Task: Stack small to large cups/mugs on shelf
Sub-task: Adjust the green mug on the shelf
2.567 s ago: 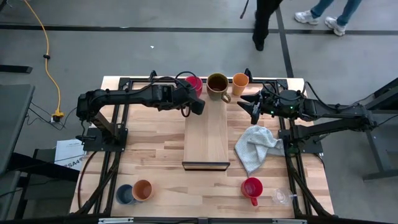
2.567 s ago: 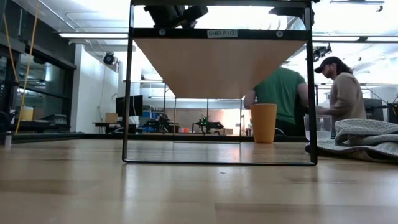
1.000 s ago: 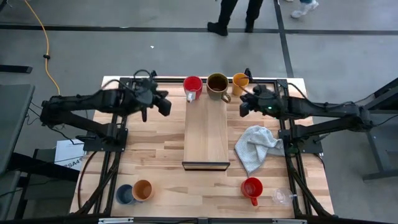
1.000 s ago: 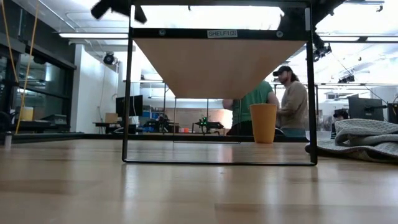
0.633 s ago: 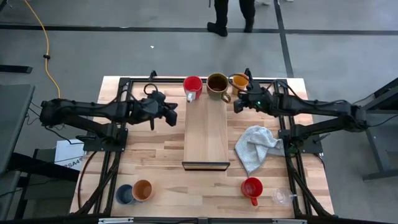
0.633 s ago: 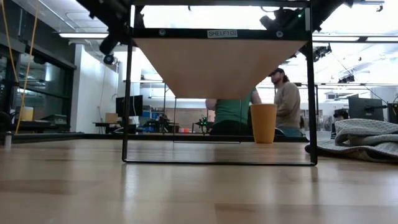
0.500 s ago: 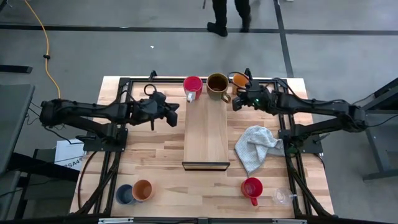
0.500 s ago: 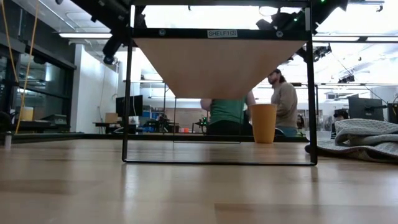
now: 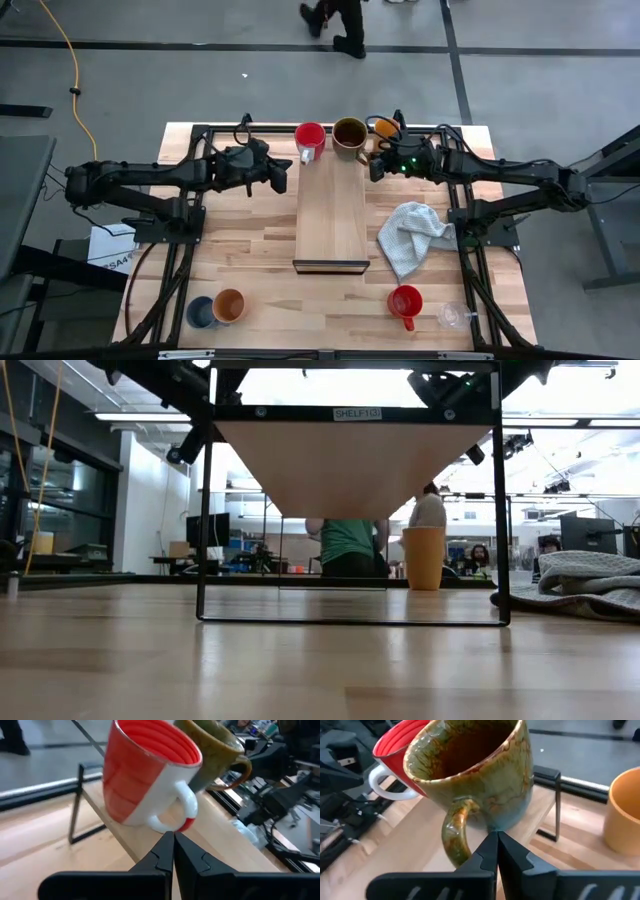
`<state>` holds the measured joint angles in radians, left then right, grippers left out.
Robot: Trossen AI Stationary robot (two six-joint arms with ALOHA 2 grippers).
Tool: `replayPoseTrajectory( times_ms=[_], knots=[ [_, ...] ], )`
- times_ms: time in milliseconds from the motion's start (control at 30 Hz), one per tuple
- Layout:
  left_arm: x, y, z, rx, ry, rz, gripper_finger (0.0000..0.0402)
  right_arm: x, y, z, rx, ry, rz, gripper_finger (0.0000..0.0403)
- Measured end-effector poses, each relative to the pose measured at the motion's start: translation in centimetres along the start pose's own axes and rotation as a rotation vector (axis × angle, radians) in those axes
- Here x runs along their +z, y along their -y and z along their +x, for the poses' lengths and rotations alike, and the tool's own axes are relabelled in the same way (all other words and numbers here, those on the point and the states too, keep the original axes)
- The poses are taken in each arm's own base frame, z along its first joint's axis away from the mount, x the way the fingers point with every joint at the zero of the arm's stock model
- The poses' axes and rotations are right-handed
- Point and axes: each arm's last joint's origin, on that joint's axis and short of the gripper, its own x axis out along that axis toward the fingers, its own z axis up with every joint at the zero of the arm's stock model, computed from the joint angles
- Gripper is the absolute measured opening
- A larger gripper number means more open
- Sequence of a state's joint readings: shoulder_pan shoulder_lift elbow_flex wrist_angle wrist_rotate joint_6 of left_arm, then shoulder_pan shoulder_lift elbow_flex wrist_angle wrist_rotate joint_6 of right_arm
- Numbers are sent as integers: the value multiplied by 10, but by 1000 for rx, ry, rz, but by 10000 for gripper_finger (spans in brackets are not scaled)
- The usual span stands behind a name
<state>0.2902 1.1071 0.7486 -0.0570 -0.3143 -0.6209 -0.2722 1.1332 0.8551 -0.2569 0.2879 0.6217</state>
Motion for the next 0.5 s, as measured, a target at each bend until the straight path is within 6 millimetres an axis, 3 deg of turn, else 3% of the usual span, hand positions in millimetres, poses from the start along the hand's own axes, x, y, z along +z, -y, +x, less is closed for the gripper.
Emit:
replayPoseTrajectory(
  times_ms=[500],
  knots=[
    [-11,10,33,-108,-22,-27,0,-1,-10,-2,83,0,48,0]
  ],
)
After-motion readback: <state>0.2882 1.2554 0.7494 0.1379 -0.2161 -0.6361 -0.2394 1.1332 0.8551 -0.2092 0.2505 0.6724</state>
